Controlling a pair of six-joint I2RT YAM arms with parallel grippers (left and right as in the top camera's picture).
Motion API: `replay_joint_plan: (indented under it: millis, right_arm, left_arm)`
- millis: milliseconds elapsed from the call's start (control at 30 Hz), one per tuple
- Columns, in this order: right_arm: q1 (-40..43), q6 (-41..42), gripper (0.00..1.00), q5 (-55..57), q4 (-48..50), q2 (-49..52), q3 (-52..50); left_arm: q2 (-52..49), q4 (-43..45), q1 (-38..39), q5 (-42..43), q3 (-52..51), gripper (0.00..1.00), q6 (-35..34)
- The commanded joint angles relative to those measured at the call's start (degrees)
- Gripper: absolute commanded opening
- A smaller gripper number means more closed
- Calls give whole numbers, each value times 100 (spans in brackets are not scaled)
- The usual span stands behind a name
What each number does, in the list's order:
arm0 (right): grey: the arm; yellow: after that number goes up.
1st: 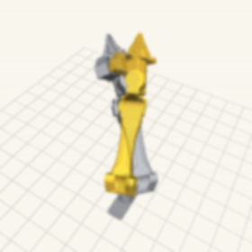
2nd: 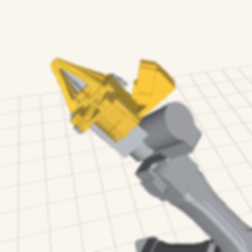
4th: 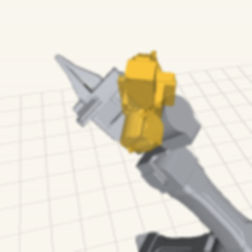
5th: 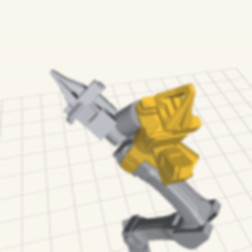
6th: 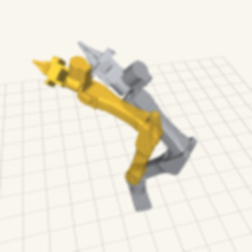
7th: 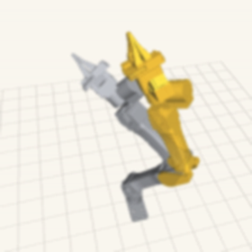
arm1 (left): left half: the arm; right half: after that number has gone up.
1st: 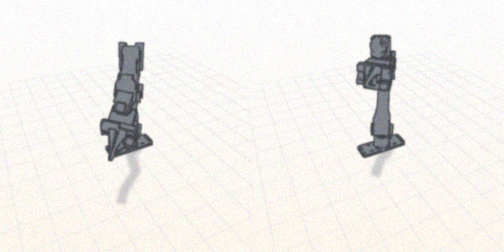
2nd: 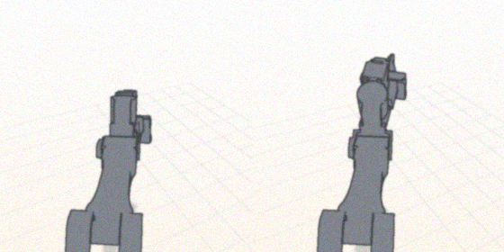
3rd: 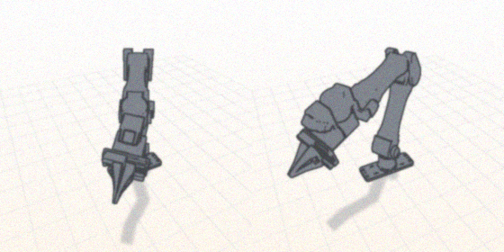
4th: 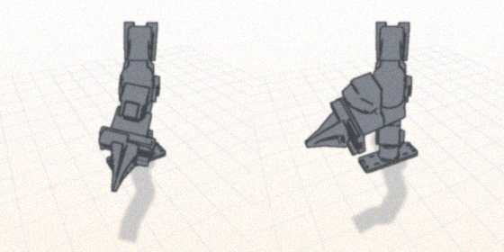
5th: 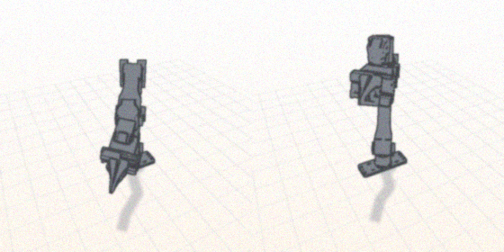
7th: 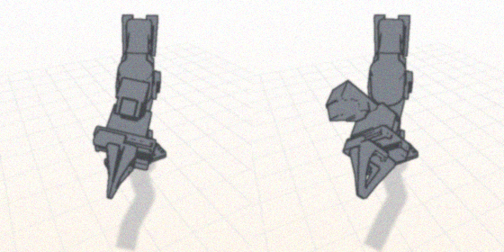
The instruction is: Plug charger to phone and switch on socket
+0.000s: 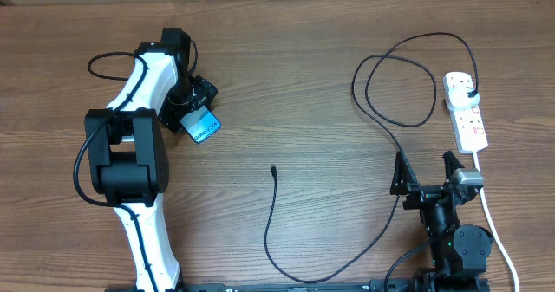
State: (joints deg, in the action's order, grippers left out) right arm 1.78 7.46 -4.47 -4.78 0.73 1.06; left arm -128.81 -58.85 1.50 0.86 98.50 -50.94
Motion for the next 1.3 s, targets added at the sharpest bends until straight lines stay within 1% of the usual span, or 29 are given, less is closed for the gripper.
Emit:
replay_joint_plan:
  millis: [0, 367, 600, 1133, 1267]
  right_arm:
    - [-33, -22, 100, 37, 20, -57, -61]
    - [-33, -24, 100, 39, 20, -57, -61]
    - [-33, -24, 100, 37, 20, -57, -61]
    - [-33, -22, 100, 37, 20, -57, -61]
    - [-33, -22, 100, 37, 20, -57, -61]
  left_arm:
    - [-96, 63, 44, 15, -90, 100, -74]
    - [-96, 236, 33, 7, -90, 100, -101]
    - [-96, 214, 35, 17, -90, 100, -483]
    - [-96, 188, 35, 15, -107, 100, -481]
    - [-96, 256, 33, 20, -256, 100, -481]
